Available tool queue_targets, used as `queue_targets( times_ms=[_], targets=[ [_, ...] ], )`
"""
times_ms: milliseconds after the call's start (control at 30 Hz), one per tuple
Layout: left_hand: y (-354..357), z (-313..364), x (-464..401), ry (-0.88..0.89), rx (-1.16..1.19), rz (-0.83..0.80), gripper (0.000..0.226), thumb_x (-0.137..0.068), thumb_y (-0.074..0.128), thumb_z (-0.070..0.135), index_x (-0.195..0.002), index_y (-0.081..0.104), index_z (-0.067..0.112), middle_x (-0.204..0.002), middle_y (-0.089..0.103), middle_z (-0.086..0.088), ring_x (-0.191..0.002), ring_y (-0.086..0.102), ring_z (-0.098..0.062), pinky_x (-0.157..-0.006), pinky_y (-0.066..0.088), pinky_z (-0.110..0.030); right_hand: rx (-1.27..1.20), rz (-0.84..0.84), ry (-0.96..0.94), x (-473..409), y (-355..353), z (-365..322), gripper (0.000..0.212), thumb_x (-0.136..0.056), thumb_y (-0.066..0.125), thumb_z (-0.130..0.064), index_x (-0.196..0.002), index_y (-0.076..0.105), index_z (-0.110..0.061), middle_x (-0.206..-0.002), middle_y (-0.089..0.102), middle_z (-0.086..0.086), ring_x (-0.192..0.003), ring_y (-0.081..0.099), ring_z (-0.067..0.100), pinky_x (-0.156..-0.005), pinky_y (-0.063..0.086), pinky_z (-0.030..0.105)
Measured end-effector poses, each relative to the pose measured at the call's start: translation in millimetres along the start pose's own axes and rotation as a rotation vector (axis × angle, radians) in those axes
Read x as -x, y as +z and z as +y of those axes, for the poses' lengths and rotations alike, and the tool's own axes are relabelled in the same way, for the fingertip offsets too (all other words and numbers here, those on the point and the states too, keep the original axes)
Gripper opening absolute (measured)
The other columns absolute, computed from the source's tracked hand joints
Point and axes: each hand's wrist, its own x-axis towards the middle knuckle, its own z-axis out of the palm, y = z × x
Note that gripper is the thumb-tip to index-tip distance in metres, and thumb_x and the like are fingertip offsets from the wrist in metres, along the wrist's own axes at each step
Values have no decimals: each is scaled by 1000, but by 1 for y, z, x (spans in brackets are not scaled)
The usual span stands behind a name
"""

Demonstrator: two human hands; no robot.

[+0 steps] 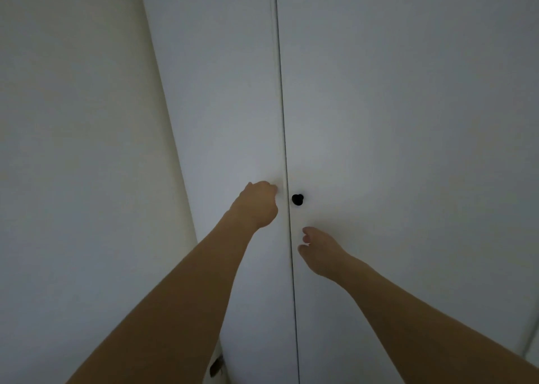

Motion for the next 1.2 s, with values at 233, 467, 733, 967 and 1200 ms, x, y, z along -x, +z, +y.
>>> queue_targets(
  times_ms=[233,467,733,967,1200],
  targets=[
    [-12,-30,49,-70,59,229,47,-94,43,54,-87,65,13,-77,66,-1,-67,58,-14,-74,48,-29,110,-46,-83,17,26,-28,57,-99,44,-19,-149,20,-12,-149,38,13,-131,44,28,-106,40,35],
    [-51,-86,105,-335,-155,310,70,-76,23,85,-61,55,25,-57,55,10,-55,55,-10,-73,48,-29,222,-228,-348,35,86,-92,53,-100,42,-25,-150,22,-31,-153,35,-2,-136,41,26,-113,32,38],
    [-76,-156,156,-295,-67,470,39,-89,44,46,-70,52,14,-65,52,-2,-62,51,-21,-57,41,-31,299,-486,-442,35,146,-137,77,-96,39,-5,-150,-1,-43,-159,19,1,-140,32,23,-114,30,31],
    [-80,-226,183,-541,97,635,24,-97,45,30,-85,44,9,-76,54,-7,-66,52,-24,-58,37,-32,396,-517,-608,17,200,-184,80,-93,37,2,-151,-8,-30,-161,-11,-6,-148,-4,10,-119,-1,25],
    [-87,-295,178,-678,130,666,20,-98,44,26,-85,43,11,-74,49,-2,-67,48,-21,-61,34,-31,498,-421,-664,-15,254,-229,87,-89,40,0,-151,-13,-30,-156,-29,-9,-148,7,21,-119,23,38]
  ],
)
